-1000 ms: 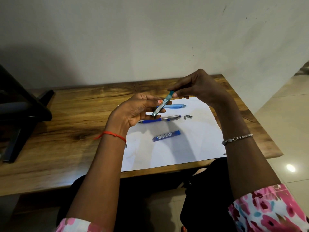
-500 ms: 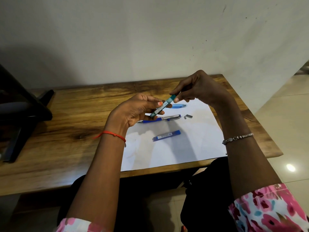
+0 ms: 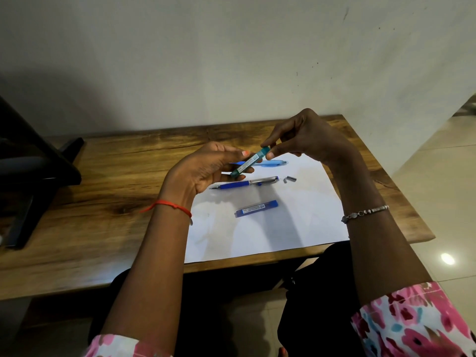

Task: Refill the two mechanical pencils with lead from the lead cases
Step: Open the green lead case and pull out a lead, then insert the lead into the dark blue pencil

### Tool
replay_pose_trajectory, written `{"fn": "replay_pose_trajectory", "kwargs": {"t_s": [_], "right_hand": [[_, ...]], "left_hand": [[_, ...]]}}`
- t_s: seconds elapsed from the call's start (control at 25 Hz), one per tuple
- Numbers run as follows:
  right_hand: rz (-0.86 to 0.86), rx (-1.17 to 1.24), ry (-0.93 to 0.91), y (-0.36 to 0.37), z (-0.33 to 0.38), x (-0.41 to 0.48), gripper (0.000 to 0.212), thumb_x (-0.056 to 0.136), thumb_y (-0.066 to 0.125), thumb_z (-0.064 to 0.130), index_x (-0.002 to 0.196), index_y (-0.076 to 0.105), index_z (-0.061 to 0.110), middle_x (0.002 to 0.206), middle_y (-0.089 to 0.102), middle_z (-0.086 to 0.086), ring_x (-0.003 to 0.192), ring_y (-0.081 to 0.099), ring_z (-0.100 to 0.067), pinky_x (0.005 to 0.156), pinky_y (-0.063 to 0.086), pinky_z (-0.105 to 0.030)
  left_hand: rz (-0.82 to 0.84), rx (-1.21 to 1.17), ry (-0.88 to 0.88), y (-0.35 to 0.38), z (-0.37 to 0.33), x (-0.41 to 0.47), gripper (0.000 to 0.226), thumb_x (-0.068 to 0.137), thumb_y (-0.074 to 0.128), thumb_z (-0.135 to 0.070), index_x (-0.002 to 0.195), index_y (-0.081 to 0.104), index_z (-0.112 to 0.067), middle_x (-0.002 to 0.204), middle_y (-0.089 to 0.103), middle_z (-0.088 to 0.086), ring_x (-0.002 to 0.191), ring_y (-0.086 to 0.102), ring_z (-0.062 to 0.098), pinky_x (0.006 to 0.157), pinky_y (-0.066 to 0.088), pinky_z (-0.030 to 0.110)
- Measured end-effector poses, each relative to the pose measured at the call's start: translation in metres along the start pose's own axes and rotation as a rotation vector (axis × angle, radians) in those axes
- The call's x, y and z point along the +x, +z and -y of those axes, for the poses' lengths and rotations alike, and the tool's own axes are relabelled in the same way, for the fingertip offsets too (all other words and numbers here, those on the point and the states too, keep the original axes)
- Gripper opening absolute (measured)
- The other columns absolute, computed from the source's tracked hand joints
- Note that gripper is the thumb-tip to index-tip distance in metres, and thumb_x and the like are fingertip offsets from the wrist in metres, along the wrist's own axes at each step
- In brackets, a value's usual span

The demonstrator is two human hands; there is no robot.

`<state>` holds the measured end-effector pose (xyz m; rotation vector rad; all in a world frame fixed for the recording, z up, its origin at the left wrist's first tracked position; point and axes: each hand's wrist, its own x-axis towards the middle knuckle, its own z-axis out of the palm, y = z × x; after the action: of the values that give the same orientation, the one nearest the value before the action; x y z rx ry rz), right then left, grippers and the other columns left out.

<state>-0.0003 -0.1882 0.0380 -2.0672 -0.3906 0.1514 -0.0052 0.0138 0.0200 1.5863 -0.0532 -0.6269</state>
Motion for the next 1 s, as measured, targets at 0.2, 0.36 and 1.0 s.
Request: {"fn": "replay_pose_trajectory", "kwargs": {"t_s": [0.2, 0.36, 1.0], "right_hand": [[0.112, -0.189, 0.118, 0.009, -0.003, 0.001, 0.02, 0.063, 0.083, 0.008, 0.08, 0.075, 0.015, 0.038, 0.049, 0.01, 0.041, 0.035, -0.008, 0.045, 0.025, -0.017], [0.231, -0.33, 0.177, 0.022, -0.004, 0.006, 0.02, 0.064, 0.083, 0.009, 0.081, 0.075, 0.013, 0.048, 0.056, 0.015, 0.05, 0.047, 0.0, 0.045, 0.03, -0.01], [-0.088, 0.185, 0.28, 0.009, -0.007, 0.002, 0.019, 0.082, 0.067, 0.012, 0.093, 0.071, -0.004, 0.075, 0.069, -0.007, 0.05, 0.053, -0.008, 0.043, 0.035, -0.016]], "left_hand": [[-0.121, 0.063, 0.033, -0.012, 0.003, 0.001, 0.016, 0.088, 0.058, -0.02, 0.093, 0.069, -0.011, 0.098, 0.071, 0.001, 0.084, 0.068, 0.011, 0.075, 0.055, 0.02], [-0.136, 0.088, 0.019, -0.009, 0.002, 0.001, 0.014, 0.088, 0.059, -0.018, 0.094, 0.069, -0.011, 0.1, 0.07, 0.002, 0.086, 0.068, 0.011, 0.073, 0.055, 0.02], [-0.019, 0.12, 0.06, 0.003, 0.003, 0.008, 0.013, 0.085, 0.062, -0.016, 0.093, 0.071, -0.013, 0.094, 0.073, -0.006, 0.083, 0.069, 0.011, 0.078, 0.056, 0.024]]}}
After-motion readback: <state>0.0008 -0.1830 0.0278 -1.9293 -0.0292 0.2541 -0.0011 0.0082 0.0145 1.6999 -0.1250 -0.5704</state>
